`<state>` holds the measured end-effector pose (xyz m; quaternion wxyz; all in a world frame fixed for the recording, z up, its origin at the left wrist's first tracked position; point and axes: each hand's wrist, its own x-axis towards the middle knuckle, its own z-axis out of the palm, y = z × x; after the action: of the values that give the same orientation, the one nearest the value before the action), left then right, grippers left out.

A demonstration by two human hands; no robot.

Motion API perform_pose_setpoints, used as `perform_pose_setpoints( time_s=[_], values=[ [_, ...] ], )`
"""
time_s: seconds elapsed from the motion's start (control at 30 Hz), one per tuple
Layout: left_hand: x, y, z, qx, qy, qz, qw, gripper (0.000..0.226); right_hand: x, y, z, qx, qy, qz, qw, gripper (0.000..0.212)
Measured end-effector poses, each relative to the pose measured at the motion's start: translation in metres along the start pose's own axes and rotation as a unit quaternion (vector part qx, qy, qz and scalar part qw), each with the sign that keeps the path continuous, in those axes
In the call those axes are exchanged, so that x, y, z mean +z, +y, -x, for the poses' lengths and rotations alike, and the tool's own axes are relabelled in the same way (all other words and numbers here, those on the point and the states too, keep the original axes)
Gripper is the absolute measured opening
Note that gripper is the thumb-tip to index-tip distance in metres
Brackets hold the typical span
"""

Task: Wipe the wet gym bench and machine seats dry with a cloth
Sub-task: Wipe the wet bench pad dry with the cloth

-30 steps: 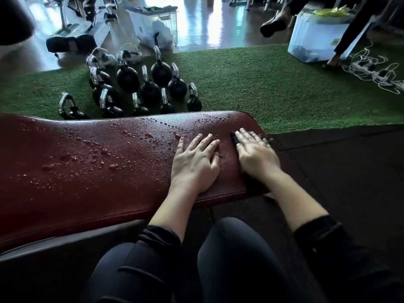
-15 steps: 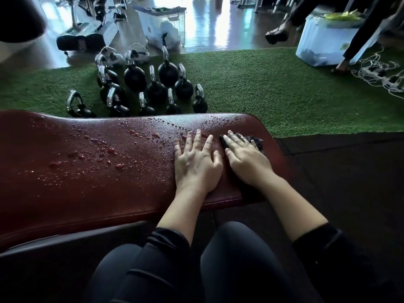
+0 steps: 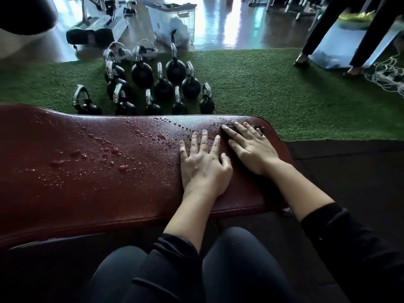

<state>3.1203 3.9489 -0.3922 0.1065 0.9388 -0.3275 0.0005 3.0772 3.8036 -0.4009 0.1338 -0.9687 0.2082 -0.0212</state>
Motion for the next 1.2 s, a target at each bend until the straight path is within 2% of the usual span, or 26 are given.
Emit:
perform_pose_setpoints(
  time_s=[0.13, 0.27, 0.5, 0.6, 0.7, 0.9, 1.03, 1.2],
  values=[
    [0.000, 0.001, -0.001, -0.005, 0.000, 0.002, 1.000, 0.057, -0.003, 0.002, -0.040, 0.006, 0.053, 0.003, 0.999, 0.044],
    [0.001, 0.000, -0.002, -0.003, -0.001, 0.002, 1.000, 0.057, -0.013, 0.027, -0.064, 0.005, 0.052, -0.004, 0.999, 0.040],
    [0.002, -0.001, -0.001, -0.001, -0.003, -0.003, 1.000, 0.058, -0.010, 0.072, -0.027, 0.074, 0.052, -0.072, 0.993, 0.045],
    [0.003, 0.000, -0.002, 0.000, -0.001, -0.010, 1.000, 0.058, -0.005, 0.059, -0.001, 0.086, 0.034, -0.031, 0.995, 0.048],
    [0.003, 0.001, -0.002, -0.002, 0.004, -0.011, 1.000, 0.058, 0.000, 0.030, 0.003, 0.058, 0.024, 0.020, 0.998, 0.050],
    [0.003, 0.001, -0.002, -0.002, 0.002, -0.013, 1.000, 0.057, 0.001, -0.004, -0.051, 0.027, 0.065, -0.008, 0.997, 0.043],
    [0.002, 0.001, -0.001, -0.001, 0.002, -0.009, 1.000, 0.057, -0.012, 0.023, -0.073, 0.014, 0.055, -0.007, 0.998, 0.039],
    [0.001, 0.001, -0.001, 0.000, -0.002, -0.009, 1.000, 0.058, -0.014, 0.062, -0.040, 0.059, 0.051, -0.063, 0.995, 0.043]
  ],
)
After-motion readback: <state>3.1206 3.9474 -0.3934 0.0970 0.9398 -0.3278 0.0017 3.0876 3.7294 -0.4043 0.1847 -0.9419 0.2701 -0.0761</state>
